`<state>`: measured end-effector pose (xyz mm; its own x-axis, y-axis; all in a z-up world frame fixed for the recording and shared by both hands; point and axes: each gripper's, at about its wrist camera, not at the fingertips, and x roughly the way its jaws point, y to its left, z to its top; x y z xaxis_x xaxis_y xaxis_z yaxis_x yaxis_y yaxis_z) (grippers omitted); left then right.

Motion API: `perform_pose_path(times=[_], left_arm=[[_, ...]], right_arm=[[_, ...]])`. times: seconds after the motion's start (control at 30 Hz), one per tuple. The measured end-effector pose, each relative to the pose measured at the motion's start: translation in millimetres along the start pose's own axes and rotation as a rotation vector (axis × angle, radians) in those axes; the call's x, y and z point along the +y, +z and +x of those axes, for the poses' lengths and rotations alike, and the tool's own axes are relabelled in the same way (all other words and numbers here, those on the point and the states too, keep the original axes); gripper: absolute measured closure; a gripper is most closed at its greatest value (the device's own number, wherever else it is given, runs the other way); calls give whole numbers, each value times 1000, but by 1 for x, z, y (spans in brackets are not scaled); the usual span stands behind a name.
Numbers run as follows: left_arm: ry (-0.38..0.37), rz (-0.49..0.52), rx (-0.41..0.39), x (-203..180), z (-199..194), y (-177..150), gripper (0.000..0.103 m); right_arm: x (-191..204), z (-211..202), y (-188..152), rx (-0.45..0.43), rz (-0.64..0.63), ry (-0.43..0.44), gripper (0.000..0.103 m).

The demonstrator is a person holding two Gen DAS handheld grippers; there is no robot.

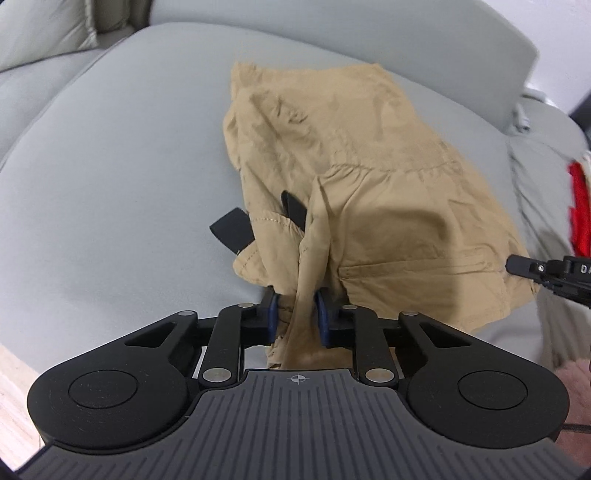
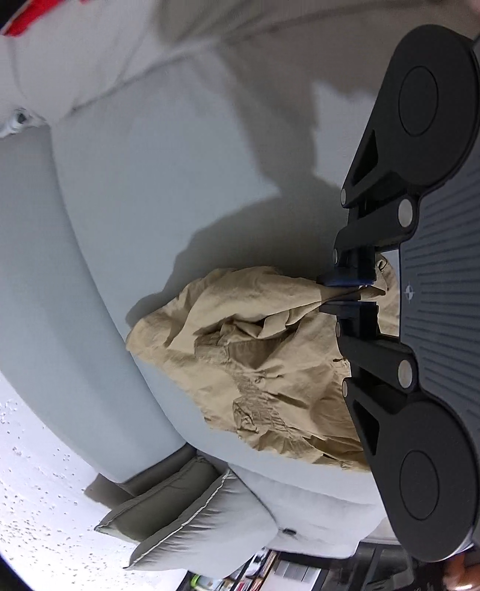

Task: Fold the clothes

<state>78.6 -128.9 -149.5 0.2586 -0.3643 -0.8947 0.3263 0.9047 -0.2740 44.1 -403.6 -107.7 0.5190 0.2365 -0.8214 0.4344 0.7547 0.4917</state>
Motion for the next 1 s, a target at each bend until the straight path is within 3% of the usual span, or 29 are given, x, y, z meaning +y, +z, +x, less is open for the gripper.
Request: perform_pose_path(times=[0.1, 0.2, 0.37, 0.47, 0.53, 0.6, 0.63, 0.7, 0.77, 0.8, 0.83, 0.9, 0.93, 1.0], left_arm=[[-27, 16, 6, -10, -14, -12, 82], [-40, 30, 24, -18, -23, -27, 82], [67, 84, 26, -27, -13, -51, 70], [109, 95, -15, -32, -27, -54, 58], [120, 87, -57, -28, -41, -56, 55], [134, 59, -99, -25, -54, -60, 56], [156, 53, -124, -26, -61, -60, 56], [169, 59, -160, -30, -71, -62, 58], [141, 87, -186, -37, -80, -67, 60], [128, 101, -189, -39, -81, -66, 66], [105, 132, -191, -43, -81, -63, 72], [65, 274, -186, -66, -69, -62, 79], [69, 321, -175, -72, -61, -62, 84], [125, 407, -129, -82, -35, -60, 89]], right_arm=[[-3, -21, -7, 2, 47, -9, 96], [-10, -49, -36, 4, 42, -8, 96], [-23, -25, -60, 35, 51, -43, 86], [-22, -31, -59, 11, 79, -34, 71], [-20, -49, -55, -28, 50, -32, 53], [-20, -61, -53, -60, 15, -50, 48], [-18, -73, -53, -97, -54, -104, 48], [-26, -88, -60, -115, -98, -139, 48], [-27, -93, -65, -110, -174, -152, 63], [-26, -91, -65, -98, -201, -142, 80], [-22, -89, -68, -82, -240, -131, 86], [-12, -81, -72, -53, -331, -111, 90], [3, -71, -77, -31, -442, -93, 90], [15, -63, -80, -25, -537, -76, 90]])
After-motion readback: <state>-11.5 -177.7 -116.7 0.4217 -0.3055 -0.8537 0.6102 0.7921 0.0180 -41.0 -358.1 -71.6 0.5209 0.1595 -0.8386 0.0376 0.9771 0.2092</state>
